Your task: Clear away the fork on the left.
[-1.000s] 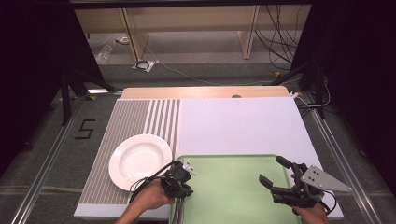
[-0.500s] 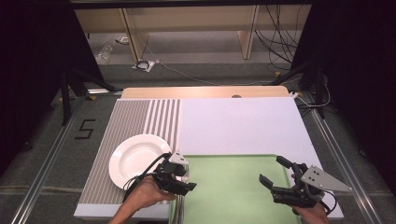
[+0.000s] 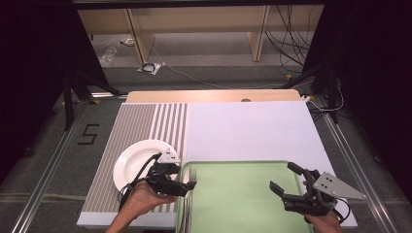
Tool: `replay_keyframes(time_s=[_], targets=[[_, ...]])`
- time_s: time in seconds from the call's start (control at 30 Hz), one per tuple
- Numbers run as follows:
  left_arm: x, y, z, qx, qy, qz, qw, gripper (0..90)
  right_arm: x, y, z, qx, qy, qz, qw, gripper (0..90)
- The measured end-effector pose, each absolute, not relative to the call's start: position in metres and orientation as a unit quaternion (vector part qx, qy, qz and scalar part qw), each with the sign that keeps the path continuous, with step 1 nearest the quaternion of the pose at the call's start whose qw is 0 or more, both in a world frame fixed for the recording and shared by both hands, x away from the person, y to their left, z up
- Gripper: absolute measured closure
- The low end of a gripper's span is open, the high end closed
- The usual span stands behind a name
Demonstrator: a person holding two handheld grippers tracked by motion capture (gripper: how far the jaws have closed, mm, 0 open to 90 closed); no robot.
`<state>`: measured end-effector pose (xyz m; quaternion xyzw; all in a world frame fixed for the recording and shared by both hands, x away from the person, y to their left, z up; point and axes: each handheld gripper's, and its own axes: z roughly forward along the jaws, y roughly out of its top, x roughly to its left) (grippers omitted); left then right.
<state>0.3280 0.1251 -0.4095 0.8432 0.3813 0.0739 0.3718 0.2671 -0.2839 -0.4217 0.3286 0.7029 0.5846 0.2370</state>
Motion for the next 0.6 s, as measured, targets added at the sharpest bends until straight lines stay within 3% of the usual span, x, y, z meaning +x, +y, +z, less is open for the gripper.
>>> replay_keyframes(time_s=[0.6], targets=[[0.327,0.153,-0.405,0.810,0.422,0.098,0.395,21.2,0.267,-0.285,-0.422,0.331,0.703,0.583,0.235,14.5]])
